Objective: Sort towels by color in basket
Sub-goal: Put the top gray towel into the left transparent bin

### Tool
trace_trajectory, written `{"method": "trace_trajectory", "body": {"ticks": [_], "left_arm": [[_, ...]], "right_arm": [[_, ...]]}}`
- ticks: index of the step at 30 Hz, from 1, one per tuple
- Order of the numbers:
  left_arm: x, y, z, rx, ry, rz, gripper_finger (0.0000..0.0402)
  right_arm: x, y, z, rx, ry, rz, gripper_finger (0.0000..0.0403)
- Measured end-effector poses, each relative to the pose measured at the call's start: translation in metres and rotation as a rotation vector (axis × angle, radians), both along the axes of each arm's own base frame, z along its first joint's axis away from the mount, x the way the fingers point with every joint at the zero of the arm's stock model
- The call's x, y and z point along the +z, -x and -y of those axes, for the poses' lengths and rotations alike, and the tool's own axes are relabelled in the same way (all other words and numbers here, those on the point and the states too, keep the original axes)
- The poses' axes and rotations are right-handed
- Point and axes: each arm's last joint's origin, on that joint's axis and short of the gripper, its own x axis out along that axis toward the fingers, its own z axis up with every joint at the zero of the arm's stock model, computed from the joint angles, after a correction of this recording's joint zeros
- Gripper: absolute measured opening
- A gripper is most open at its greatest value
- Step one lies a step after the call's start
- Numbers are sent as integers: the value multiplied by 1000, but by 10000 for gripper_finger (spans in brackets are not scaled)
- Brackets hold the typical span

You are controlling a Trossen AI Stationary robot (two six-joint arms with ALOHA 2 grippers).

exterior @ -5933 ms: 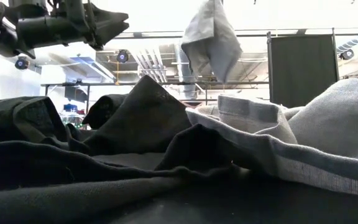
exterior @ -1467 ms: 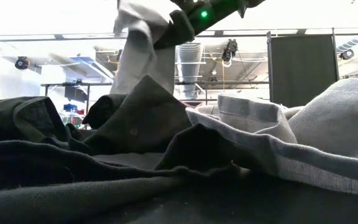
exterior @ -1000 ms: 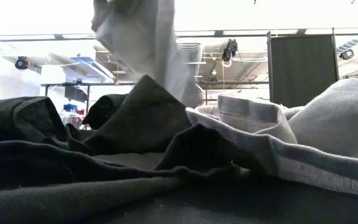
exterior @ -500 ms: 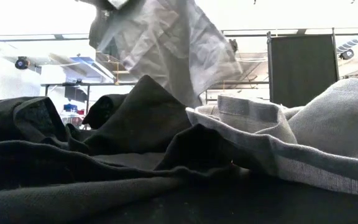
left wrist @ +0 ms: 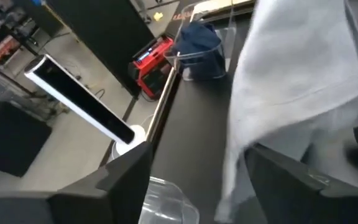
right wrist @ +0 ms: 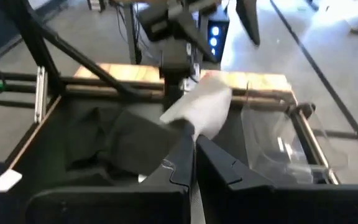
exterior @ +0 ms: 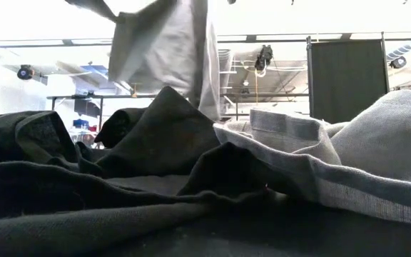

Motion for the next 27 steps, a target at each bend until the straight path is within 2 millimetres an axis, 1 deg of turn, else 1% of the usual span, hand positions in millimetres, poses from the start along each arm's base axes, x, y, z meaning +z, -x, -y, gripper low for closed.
{"method": "trace_trajectory", "body": {"ticks": [6,9,11,15,17,21,23,27], "left_arm": [[2,3,-1,33,-19,10,265],[4,5,-1,48,-30,28,271],[5,7,0,34,-22,39,272],[2,9,3,-87,20,51,272],[0,8,6,-172,48,75,272],[0,6,9,-286,55,153,272],[-3,5,8,-279,37,175,272],[-10,0,5,-193,3,174,272]], "right_arm": [[-8,-5,6,-33,-44,-32,8],[-7,-5,14,-73,-86,-13,8],[-3,-7,21,-104,-113,36,8],[7,-7,37,-150,-140,142,8],[12,-6,44,-136,-139,199,8],[20,-6,50,-120,-117,280,8],[21,-7,50,-115,-104,301,8],[22,-7,50,-111,-100,312,8]]}}
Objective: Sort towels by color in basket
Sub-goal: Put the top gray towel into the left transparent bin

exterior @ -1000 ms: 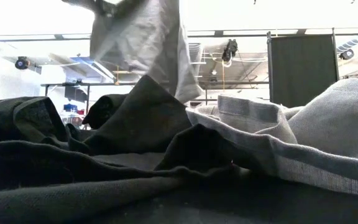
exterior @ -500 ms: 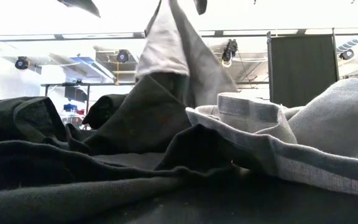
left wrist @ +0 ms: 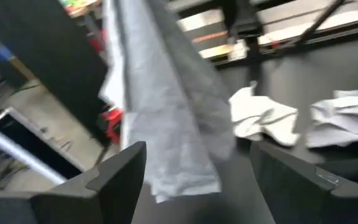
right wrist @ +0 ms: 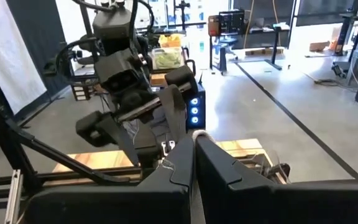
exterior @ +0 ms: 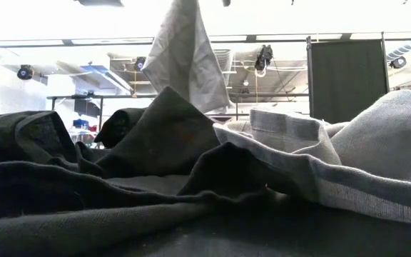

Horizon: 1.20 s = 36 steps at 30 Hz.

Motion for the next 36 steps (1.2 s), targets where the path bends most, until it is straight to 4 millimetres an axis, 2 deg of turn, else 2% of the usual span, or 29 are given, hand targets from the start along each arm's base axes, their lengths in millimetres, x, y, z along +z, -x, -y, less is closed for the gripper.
{"method": "trace_trajectory", "body": {"ticks": [7,12,23,27,32,36], "left_arm": [[-10,-23,-3,26,-20,69,276],[-12,-41,-7,103,-16,91,298],[-28,-83,-15,112,6,93,325],[-33,-94,-19,64,15,96,325],[-43,-106,-24,118,-18,66,282],[-53,-114,-26,156,-31,21,204]], "right_arm": [[0,0,0,0,-1,0,8],[-1,0,0,0,-1,-3,8],[-1,0,0,0,4,-10,8],[-2,0,0,0,5,-11,8],[-2,0,0,-1,4,-18,8],[-3,0,0,-1,6,-21,8]]}}
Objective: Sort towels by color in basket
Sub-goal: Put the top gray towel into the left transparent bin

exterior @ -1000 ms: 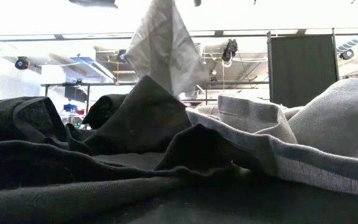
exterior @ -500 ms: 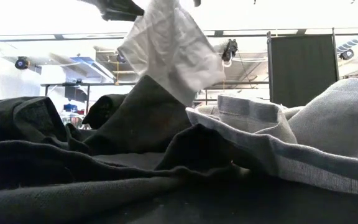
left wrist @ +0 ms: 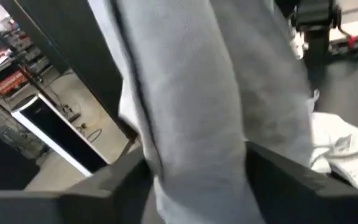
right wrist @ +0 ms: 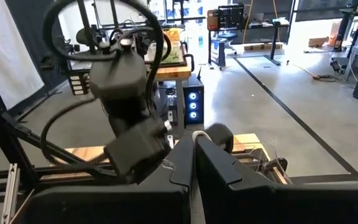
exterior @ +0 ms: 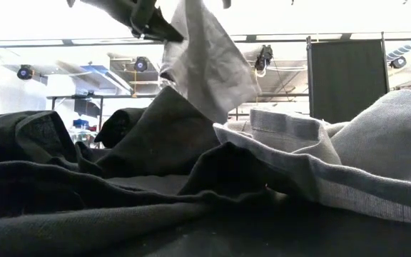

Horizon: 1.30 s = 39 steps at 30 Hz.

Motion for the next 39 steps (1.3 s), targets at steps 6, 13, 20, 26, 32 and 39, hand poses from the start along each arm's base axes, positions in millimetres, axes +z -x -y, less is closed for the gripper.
{"method": "trace_trajectory", "body": {"ticks": [6,13,20,26,32,39], "left_arm": [[-8,-5,-2,-3,-23,-49,35],[0,15,3,-67,-49,-123,2],[16,54,16,-322,29,-144,0],[37,77,21,-327,126,-117,0],[46,82,21,-316,161,-159,0],[46,76,23,-428,164,-179,0]], "right_arm": [[-3,0,0,1,7,-30,8],[-17,3,0,9,15,-175,8],[-35,10,-2,46,64,-368,9],[-51,16,-4,100,156,-502,21],[-52,15,-4,129,241,-497,97],[-45,1,-17,168,362,-365,249]]}}
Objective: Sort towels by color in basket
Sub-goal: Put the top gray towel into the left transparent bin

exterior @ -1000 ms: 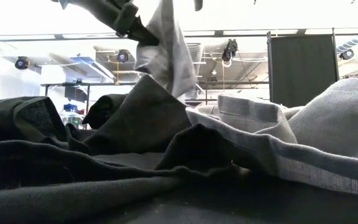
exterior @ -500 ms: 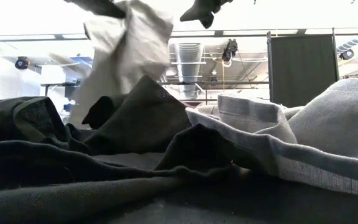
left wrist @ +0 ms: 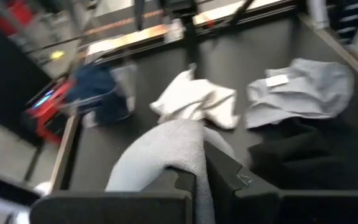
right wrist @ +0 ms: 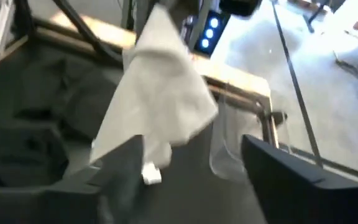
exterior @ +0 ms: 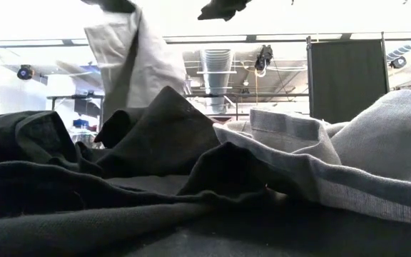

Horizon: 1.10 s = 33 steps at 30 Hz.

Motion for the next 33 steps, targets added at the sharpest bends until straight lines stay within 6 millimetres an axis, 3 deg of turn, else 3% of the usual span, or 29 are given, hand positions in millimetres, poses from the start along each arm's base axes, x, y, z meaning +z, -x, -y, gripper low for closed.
{"method": "trace_trajectory", "body": {"ticks": [4,8,12,17,23,25,28,33], "left_arm": [[-2,-5,0,-33,1,-8,0],[0,-10,-1,-17,17,32,0],[2,-10,-3,81,21,51,0],[4,-8,-5,165,26,63,0],[7,-9,-5,163,24,97,0],[7,-9,-5,160,20,96,0],[6,-8,-5,159,18,85,0],[5,-7,-5,163,7,67,0]], "right_arm": [[-5,-15,-3,59,-24,64,323],[-23,-30,-3,129,-105,35,363],[-46,-43,0,80,-212,-47,368],[-61,-56,2,15,-306,-65,368],[-81,-73,7,-119,-280,-47,364],[-85,-75,8,-108,-273,-57,345],[-87,-75,7,-76,-261,-70,274],[-85,-73,6,-46,-234,-77,73]]}}
